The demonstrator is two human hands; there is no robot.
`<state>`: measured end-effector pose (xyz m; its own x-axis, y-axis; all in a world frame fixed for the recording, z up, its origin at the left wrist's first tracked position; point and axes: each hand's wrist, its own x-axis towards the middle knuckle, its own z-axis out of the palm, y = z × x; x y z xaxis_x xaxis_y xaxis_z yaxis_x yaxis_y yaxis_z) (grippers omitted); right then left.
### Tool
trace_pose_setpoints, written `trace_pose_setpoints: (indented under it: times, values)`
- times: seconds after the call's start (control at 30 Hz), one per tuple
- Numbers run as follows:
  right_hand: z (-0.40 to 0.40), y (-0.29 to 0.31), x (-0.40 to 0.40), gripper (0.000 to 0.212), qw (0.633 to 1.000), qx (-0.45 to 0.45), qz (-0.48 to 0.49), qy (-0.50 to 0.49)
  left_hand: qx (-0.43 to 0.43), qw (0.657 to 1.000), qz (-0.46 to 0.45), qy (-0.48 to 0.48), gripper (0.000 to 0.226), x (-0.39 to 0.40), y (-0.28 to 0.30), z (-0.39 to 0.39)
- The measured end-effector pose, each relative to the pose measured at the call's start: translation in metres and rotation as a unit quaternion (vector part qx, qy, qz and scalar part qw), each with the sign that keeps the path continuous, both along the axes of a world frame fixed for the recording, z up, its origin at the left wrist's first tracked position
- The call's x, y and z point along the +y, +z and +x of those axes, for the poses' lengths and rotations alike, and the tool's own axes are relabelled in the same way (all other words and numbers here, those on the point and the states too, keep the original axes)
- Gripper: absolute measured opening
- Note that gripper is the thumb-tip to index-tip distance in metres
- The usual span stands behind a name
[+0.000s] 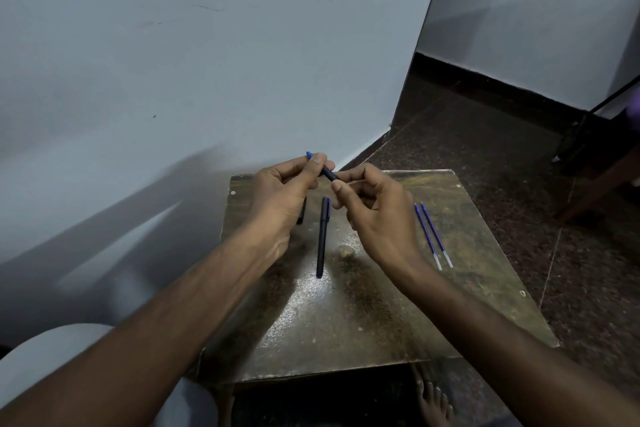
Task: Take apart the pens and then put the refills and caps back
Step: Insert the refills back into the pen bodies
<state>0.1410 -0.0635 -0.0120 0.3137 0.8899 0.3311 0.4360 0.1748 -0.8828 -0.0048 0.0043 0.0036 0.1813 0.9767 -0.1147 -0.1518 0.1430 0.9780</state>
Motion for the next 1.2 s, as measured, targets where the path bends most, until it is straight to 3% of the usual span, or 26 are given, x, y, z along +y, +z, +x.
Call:
trace_pose_setpoints:
  times: [0.1, 0.23, 0.3, 0.37, 0.43, 0.5, 0.53, 0.63, 0.7, 0.77, 0.8, 0.87, 0.93, 1.07, 1.2]
  values:
    - [-0.001, -0.002, 0.001, 0.012, 0.997, -0.073, -0.018, -0.019, -0.029, 0.999, -0.024, -0.014, 0.017, -0.002, 0.000, 0.003]
    - [-0.005, -0.003, 0.000, 0.017, 0.977, -0.211, 0.022, -0.025, -0.037, 0.999, 0.018, 0.021, 0.019, -0.007, 0.000, 0.010]
    - [-0.003, -0.002, 0.000, 0.018, 0.975, -0.221, 0.022, -0.024, -0.040, 0.998, 0.033, 0.025, 0.018, -0.007, -0.001, 0.011]
    - [0.000, -0.003, 0.001, 0.020, 0.988, -0.153, -0.016, 0.012, -0.047, 0.998, 0.031, 0.014, 0.018, -0.005, -0.001, 0.009]
    - [0.002, -0.002, -0.001, 0.024, 0.994, 0.027, -0.066, 0.087, -0.050, 0.998, 0.032, -0.011, 0.018, -0.001, 0.000, 0.006]
    - [0.005, 0.003, -0.004, 0.029, 0.961, 0.197, -0.102, 0.162, -0.039, 0.997, 0.046, -0.038, 0.019, 0.001, 0.001, 0.004]
    - [0.007, 0.005, -0.005, 0.031, 0.948, 0.231, -0.116, 0.184, -0.034, 0.997, 0.050, -0.044, 0.019, 0.002, 0.001, 0.004]
    - [0.012, 0.012, -0.004, 0.031, 0.954, 0.184, -0.148, 0.185, -0.028, 0.998, 0.032, -0.049, 0.018, 0.003, 0.001, 0.004]
    - [0.017, 0.014, -0.004, 0.028, 0.966, 0.119, -0.174, 0.151, 0.039, 0.996, 0.044, -0.064, 0.029, 0.004, -0.001, 0.004]
    - [0.023, 0.014, -0.004, 0.025, 0.973, 0.081, -0.189, 0.101, 0.204, 0.969, 0.123, -0.065, 0.049, 0.007, -0.004, 0.000]
    - [0.027, 0.014, -0.003, 0.024, 0.977, 0.064, -0.191, 0.075, 0.304, 0.934, 0.183, -0.047, 0.052, 0.010, -0.006, -0.004]
    - [0.033, 0.014, -0.002, 0.022, 0.979, 0.039, -0.193, 0.048, 0.453, 0.845, 0.285, -0.005, 0.037, 0.018, -0.009, -0.015]
    - [0.035, 0.014, -0.002, 0.021, 0.979, 0.032, -0.197, 0.046, 0.511, 0.810, 0.288, -0.011, 0.029, 0.022, -0.011, -0.022]
    - [0.032, 0.011, -0.003, 0.021, 0.978, 0.008, -0.203, 0.039, 0.590, 0.778, 0.210, -0.051, 0.041, 0.019, -0.017, -0.015]
    - [0.024, 0.008, -0.007, 0.021, 0.977, -0.030, -0.210, 0.021, 0.619, 0.750, 0.223, -0.063, 0.030, 0.016, -0.020, -0.005]
